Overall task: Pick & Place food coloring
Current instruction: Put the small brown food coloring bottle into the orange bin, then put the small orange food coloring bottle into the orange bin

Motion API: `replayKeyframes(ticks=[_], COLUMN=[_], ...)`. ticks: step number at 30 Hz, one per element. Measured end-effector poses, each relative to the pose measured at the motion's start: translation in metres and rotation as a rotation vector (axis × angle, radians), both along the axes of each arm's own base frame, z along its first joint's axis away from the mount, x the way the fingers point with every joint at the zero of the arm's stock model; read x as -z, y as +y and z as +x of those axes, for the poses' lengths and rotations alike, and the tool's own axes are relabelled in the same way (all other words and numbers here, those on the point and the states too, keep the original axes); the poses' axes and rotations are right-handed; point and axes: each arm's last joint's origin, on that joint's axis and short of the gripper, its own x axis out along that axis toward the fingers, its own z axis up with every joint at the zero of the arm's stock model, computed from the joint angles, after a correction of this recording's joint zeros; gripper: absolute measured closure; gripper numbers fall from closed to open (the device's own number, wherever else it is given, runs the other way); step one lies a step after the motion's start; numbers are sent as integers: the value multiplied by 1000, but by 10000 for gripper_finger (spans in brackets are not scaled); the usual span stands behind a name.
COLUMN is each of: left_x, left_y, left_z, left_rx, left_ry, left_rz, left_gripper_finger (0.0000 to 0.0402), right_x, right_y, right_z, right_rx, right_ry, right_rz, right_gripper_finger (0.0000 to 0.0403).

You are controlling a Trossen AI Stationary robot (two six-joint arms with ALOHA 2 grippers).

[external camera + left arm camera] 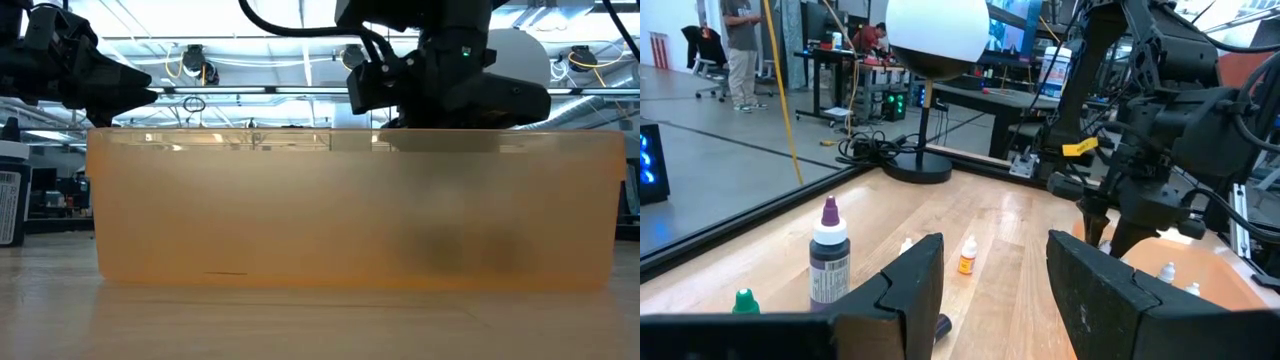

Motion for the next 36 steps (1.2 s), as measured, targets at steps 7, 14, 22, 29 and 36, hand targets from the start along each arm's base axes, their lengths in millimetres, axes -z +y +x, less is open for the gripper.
replayKeyframes(ticks=[7,14,22,29,36], left_x=[0,0,0,0,0], left_y=[0,0,0,0,0], left_z=[0,0,0,0,0], left_rx=[0,0,0,0,0], left_ry=[0,0,0,0,0], left_rz=[0,0,0,0,0], left_gripper_finger=[220,220,220,220,220], right_x=[0,-11,-54,-112,-176], right_y=[0,-2,-19,-55,-93], right_z=[0,-2,-6,-5,19], right_rx=[1,-8,30,112,134], right_ry=[-1,-35,-207,-302,-352], right_rz=[-1,5,5,-66,-110], right_gripper_finger=[239,246,248,233,198])
